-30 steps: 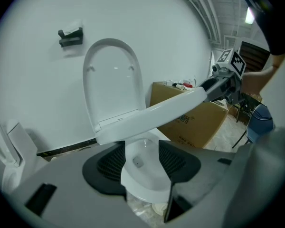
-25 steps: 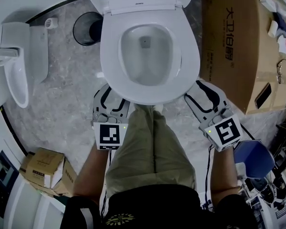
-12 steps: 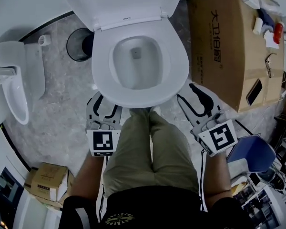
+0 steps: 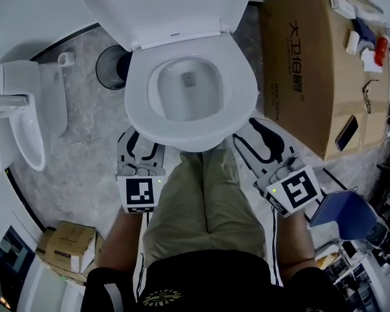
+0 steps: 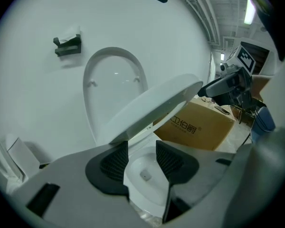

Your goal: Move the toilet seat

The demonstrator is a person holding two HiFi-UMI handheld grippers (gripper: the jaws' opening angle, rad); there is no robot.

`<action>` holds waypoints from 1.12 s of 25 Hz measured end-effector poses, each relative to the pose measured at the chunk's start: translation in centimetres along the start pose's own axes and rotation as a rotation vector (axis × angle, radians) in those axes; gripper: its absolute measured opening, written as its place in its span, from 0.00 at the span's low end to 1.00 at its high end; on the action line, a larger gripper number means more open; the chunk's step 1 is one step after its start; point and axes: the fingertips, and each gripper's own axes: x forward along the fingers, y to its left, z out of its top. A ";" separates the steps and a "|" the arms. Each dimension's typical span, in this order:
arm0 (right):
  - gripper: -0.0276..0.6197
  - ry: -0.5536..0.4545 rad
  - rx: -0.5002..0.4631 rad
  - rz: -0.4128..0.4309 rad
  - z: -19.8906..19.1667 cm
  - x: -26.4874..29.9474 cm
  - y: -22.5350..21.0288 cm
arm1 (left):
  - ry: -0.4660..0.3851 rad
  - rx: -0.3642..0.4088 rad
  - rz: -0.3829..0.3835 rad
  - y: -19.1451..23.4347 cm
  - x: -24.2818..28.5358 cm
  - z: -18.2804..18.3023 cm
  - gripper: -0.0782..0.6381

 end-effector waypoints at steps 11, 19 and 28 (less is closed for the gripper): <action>0.33 -0.040 -0.033 0.035 5.5 1.5 -2.3 | -0.101 0.039 0.059 2.0 1.6 5.4 0.38; 0.29 -0.084 -0.026 0.055 8.2 2.7 -3.7 | -0.140 -0.017 0.086 3.5 2.8 7.4 0.39; 0.27 -0.133 -0.052 0.049 11.2 4.3 -5.3 | -0.139 -0.018 0.081 3.9 4.3 8.0 0.39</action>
